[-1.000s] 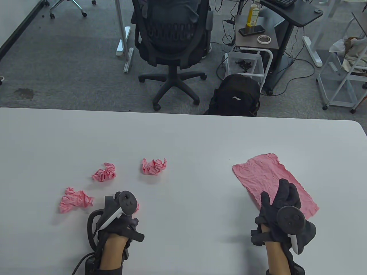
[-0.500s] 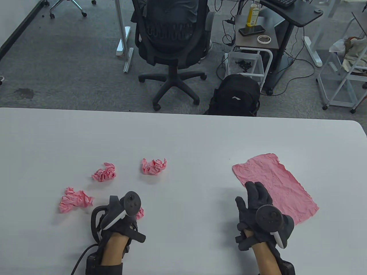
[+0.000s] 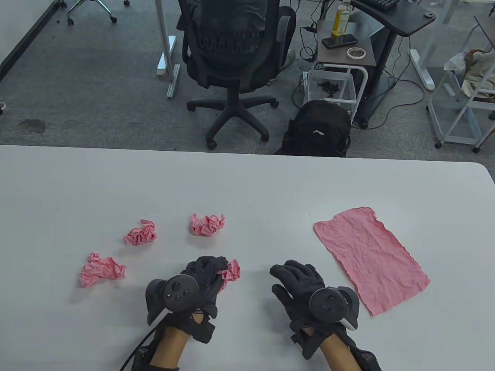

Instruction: Flatten crumpled papers and stack

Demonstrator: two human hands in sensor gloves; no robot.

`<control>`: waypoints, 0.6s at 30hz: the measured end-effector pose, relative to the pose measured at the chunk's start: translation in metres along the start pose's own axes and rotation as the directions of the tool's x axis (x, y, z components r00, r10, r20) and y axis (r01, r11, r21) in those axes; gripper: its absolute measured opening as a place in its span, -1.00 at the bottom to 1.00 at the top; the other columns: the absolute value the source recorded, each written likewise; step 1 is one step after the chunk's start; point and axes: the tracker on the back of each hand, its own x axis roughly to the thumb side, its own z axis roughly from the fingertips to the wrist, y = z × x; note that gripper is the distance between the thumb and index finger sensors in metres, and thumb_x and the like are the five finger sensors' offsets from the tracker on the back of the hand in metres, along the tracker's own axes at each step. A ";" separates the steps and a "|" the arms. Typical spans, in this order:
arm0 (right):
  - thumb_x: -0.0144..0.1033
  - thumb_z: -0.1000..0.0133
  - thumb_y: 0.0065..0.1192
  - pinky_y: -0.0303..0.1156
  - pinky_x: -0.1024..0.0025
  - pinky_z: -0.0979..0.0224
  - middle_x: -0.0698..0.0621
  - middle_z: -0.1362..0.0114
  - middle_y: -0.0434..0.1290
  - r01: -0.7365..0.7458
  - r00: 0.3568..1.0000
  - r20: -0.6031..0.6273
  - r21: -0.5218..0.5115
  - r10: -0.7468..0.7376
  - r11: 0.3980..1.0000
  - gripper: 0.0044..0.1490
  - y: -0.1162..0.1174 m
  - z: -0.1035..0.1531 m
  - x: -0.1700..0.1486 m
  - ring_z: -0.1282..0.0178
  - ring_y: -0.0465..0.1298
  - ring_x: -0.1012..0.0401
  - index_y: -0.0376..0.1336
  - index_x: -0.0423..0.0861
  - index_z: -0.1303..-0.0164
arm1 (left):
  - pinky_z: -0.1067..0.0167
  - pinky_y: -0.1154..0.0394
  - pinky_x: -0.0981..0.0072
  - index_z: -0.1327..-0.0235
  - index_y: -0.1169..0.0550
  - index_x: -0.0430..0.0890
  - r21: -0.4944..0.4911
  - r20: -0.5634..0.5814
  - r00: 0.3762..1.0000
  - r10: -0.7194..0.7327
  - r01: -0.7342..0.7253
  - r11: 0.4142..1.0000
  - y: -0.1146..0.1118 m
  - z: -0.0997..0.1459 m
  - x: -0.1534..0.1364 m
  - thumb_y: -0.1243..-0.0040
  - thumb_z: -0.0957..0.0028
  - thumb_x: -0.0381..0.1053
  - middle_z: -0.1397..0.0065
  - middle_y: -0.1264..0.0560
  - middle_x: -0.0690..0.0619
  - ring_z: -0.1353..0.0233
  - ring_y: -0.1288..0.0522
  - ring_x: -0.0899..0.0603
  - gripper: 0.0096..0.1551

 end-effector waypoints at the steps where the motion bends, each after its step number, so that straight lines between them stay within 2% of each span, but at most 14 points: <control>1: -0.10 -0.17 0.25 0.04 -0.45 -0.39 -0.19 -0.38 0.49 0.012 1.000 0.011 0.020 -0.012 1.000 -0.37 0.003 -0.001 0.003 -0.49 0.31 -0.21 0.28 -0.11 -0.41 | 0.02 -0.56 0.08 -0.33 -0.56 0.00 0.014 0.022 1.000 0.012 -0.013 1.000 -0.002 0.000 0.004 -0.37 -0.05 -0.03 -0.35 -0.48 -0.10 -0.16 -0.60 -0.22 -0.46; 3: -0.08 -0.17 0.23 0.06 -0.45 -0.39 -0.18 -0.37 0.50 0.045 0.998 0.042 0.096 -0.050 0.994 -0.36 0.012 -0.004 0.011 -0.48 0.33 -0.21 0.27 -0.11 -0.42 | 0.02 -0.56 0.08 -0.34 -0.55 0.00 0.054 0.071 0.995 0.070 -0.074 0.996 -0.006 -0.001 0.014 -0.36 -0.05 -0.02 -0.36 -0.47 -0.10 -0.17 -0.60 -0.22 -0.45; 6: -0.02 -0.20 0.20 0.05 -0.46 -0.39 -0.20 -0.44 0.44 0.163 0.986 0.016 0.170 -0.168 0.972 -0.23 0.024 -0.009 0.022 -0.50 0.29 -0.23 0.12 -0.14 -0.54 | 0.03 -0.58 0.12 -0.41 -0.50 0.00 0.064 0.103 0.991 0.080 -0.087 0.994 -0.010 0.001 0.024 -0.32 -0.09 -0.03 -0.39 -0.45 -0.10 -0.18 -0.60 -0.22 -0.43; 8: -0.01 -0.20 0.21 0.03 -0.48 -0.38 -0.25 -0.46 0.38 0.264 0.964 -0.015 0.151 -0.264 0.953 -0.14 0.029 -0.013 0.031 -0.50 0.26 -0.26 0.05 -0.26 -0.54 | 0.03 -0.60 0.14 -0.43 -0.47 0.01 0.124 0.089 0.996 -0.004 -0.008 0.992 -0.009 0.003 0.027 -0.26 -0.10 -0.03 -0.41 -0.43 -0.09 -0.19 -0.60 -0.21 -0.42; 9: -0.01 -0.19 0.21 0.03 -0.48 -0.39 -0.26 -0.49 0.34 0.309 0.951 -0.041 0.123 -0.306 0.943 -0.11 0.031 -0.015 0.035 -0.51 0.24 -0.27 0.00 -0.25 -0.56 | 0.02 -0.61 0.17 -0.44 -0.46 0.02 0.152 0.123 0.992 -0.014 -0.005 0.988 -0.006 0.003 0.026 -0.22 -0.11 -0.02 -0.42 -0.42 -0.09 -0.20 -0.61 -0.20 -0.43; 13: 0.02 -0.21 0.20 0.06 -0.45 -0.38 -0.28 -0.56 0.23 0.397 0.916 -0.097 0.101 -0.388 0.912 -0.04 0.036 -0.025 0.039 -0.51 0.21 -0.30 -0.14 -0.16 -0.61 | -0.04 -0.64 0.12 -0.47 -0.45 -0.02 0.153 0.097 0.975 0.198 -0.211 0.965 -0.001 0.004 0.015 -0.10 -0.12 -0.14 -0.45 -0.41 -0.15 -0.26 -0.61 -0.25 -0.43; 15: 0.03 -0.19 0.24 0.07 -0.44 -0.38 -0.31 -0.56 0.19 0.452 0.889 -0.128 0.075 -0.441 0.889 -0.01 0.040 -0.034 0.041 -0.49 0.20 -0.33 -0.16 -0.14 -0.61 | -0.08 -0.64 0.14 -0.53 -0.38 -0.02 0.123 0.094 0.972 0.216 -0.227 0.966 -0.001 0.002 0.010 -0.18 -0.08 -0.18 -0.51 -0.33 -0.16 -0.31 -0.57 -0.25 -0.34; 17: 0.02 -0.18 0.28 0.07 -0.43 -0.38 -0.33 -0.57 0.18 0.509 0.858 -0.131 0.085 -0.497 0.857 -0.02 0.043 -0.040 0.044 -0.49 0.18 -0.34 -0.13 -0.10 -0.61 | -0.12 -0.60 0.15 -0.60 -0.24 -0.05 0.068 0.087 0.966 0.242 -0.248 0.966 -0.001 0.003 0.004 -0.30 -0.07 -0.08 -0.57 -0.21 -0.18 -0.37 -0.48 -0.27 -0.18; 18: 0.00 -0.18 0.28 0.08 -0.42 -0.38 -0.32 -0.56 0.18 0.525 0.849 -0.127 0.098 -0.512 0.845 -0.05 0.045 -0.040 0.045 -0.49 0.19 -0.34 -0.12 -0.09 -0.60 | -0.10 -0.58 0.17 -0.62 -0.18 -0.07 0.076 0.076 0.963 0.260 -0.266 0.961 0.000 0.003 0.000 -0.34 -0.05 -0.03 -0.58 -0.19 -0.17 -0.36 -0.48 -0.25 -0.11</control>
